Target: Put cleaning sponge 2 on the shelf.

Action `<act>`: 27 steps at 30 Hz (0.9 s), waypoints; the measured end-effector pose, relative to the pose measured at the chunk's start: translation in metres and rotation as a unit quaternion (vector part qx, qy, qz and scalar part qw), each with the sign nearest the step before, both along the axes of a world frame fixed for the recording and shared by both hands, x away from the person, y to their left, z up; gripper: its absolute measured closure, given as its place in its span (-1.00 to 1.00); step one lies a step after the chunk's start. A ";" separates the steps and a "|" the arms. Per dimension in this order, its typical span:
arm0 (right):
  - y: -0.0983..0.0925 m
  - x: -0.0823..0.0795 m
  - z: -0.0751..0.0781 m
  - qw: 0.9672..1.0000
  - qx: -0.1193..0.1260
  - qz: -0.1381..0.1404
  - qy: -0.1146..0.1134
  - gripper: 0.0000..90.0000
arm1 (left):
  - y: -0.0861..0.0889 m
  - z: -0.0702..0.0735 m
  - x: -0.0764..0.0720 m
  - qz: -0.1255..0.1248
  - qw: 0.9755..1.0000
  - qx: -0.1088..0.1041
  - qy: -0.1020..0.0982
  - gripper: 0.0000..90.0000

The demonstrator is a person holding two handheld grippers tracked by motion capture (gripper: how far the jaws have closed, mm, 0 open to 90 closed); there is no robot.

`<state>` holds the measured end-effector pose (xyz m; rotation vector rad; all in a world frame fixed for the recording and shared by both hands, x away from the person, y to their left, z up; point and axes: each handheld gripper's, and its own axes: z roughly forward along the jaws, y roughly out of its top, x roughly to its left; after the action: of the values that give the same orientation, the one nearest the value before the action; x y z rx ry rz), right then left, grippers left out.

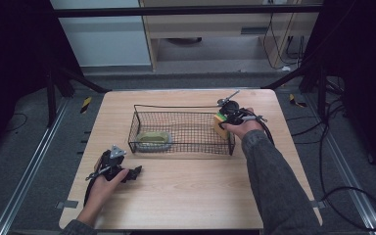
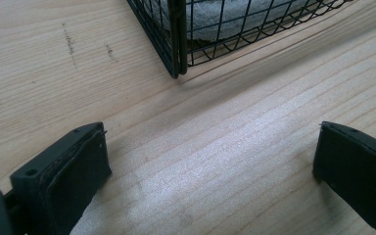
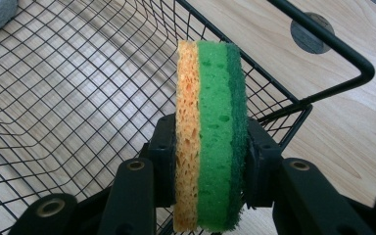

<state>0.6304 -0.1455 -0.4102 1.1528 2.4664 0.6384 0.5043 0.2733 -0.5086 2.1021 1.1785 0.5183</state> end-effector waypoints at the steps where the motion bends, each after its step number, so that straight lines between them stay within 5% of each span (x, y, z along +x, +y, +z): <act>1: 0.000 0.000 0.000 1.000 0.000 0.000 0.000 0.41 | 0.000 0.000 0.000 0.000 1.000 0.000 0.000 -1.00; 27: -0.002 -0.012 0.021 1.000 0.010 0.006 -0.016 0.37 | 0.000 0.000 0.000 0.000 1.000 0.000 0.000 -1.00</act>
<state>0.6182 -0.1478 -0.3895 1.1270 2.4467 0.6828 0.5043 0.2734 -0.5086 2.1031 1.1778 0.5180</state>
